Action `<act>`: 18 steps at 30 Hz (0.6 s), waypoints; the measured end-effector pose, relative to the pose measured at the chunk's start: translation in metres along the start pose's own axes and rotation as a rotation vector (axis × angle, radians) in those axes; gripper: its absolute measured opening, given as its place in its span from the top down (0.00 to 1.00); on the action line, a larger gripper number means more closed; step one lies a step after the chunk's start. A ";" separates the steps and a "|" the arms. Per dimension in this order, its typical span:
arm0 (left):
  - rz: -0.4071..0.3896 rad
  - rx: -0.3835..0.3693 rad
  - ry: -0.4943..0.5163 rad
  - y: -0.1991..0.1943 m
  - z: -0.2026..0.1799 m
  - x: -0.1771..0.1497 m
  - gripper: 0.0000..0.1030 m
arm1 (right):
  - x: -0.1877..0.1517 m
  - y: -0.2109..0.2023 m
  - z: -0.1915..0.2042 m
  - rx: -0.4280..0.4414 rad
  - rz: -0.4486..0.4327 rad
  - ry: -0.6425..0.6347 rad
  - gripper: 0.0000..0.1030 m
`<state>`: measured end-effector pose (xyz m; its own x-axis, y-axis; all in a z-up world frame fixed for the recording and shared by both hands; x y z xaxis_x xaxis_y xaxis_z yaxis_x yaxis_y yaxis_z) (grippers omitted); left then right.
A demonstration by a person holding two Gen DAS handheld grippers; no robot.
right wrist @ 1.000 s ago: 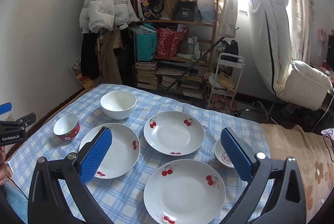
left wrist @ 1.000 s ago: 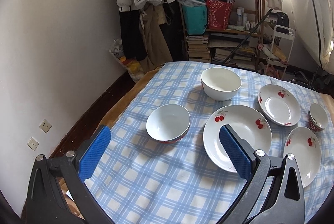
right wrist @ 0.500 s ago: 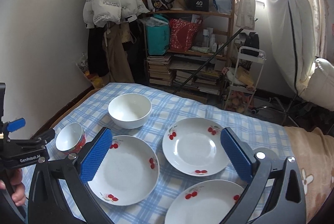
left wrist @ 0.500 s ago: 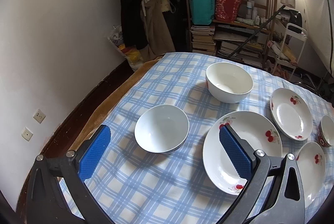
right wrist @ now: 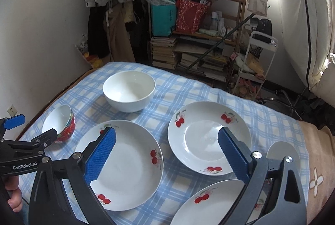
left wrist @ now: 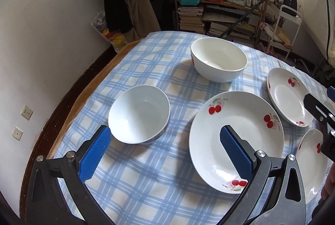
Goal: Organize plates and bowls
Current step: 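Reach the left tool to a cherry plate rim while the right tool grasps another plate rim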
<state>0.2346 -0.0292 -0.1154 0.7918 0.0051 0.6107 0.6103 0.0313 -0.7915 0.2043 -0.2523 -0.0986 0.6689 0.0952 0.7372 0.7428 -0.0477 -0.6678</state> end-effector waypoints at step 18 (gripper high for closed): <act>0.187 -0.090 0.004 0.036 -0.009 -0.027 0.13 | -0.035 0.043 0.004 0.147 0.163 0.052 0.51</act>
<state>0.2348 -0.0370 -0.1605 0.8915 -0.0019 0.4529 0.4520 -0.0596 -0.8900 0.2124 -0.2534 -0.1539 0.7834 0.0463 0.6198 0.6148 0.0877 -0.7838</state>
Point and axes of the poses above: each gripper's, at about its wrist camera, not at the fingertips, and y roughly the way its jaws point, z to its left, x to its top, the point moved 5 cm from there along y, roughly the way its jaws point, and after that the axes turned 9 degrees about -y, right-handed, at the moved point
